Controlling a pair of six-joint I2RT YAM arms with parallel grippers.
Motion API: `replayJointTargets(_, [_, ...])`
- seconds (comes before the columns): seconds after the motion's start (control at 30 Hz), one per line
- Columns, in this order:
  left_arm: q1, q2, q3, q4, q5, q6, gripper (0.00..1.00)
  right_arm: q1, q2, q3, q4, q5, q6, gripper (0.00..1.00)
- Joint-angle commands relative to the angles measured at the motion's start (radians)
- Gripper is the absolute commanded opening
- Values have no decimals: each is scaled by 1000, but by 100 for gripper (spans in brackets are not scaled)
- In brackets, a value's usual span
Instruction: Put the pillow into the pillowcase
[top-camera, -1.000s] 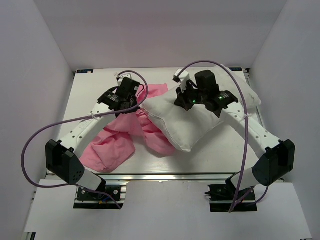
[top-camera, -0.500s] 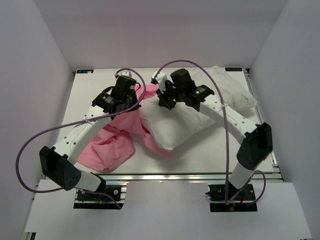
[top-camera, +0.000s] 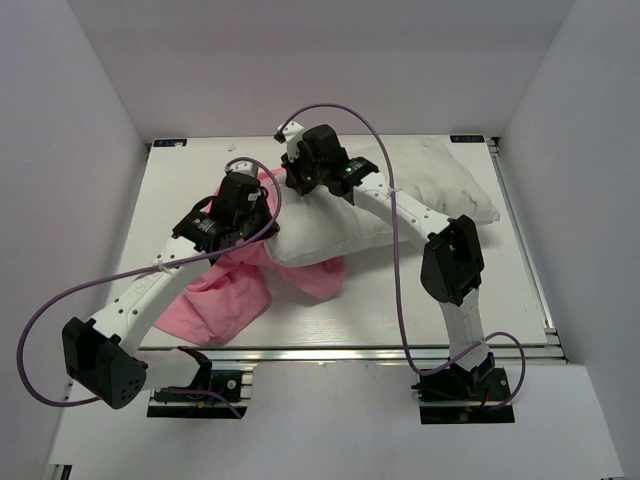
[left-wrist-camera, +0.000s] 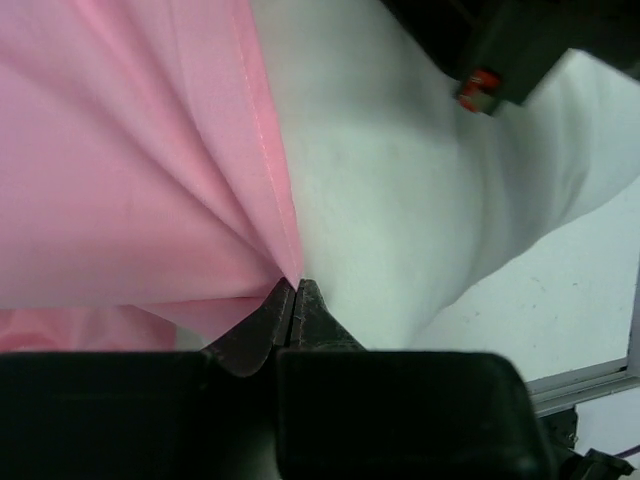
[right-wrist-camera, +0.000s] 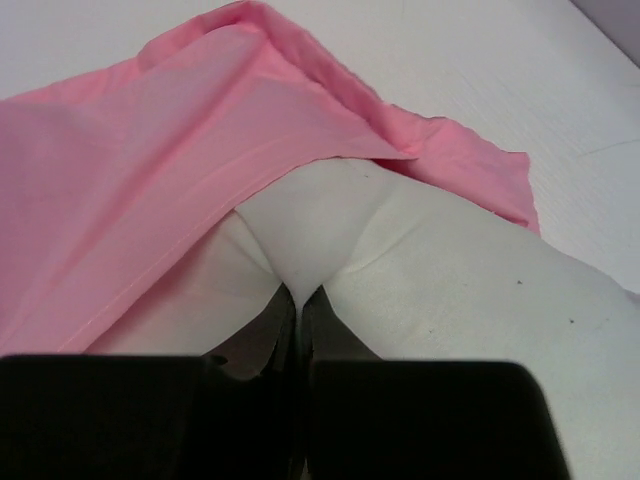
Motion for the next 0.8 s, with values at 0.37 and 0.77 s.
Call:
replayJointTargets(0.37, [-2,-55,118,-70,55,1,0,-70,38,-96,427,386,43,0])
replayJointTargets(0.77, [-2,-9,221,-78,96,1,0,-81,-13,-218,462,343,47,0])
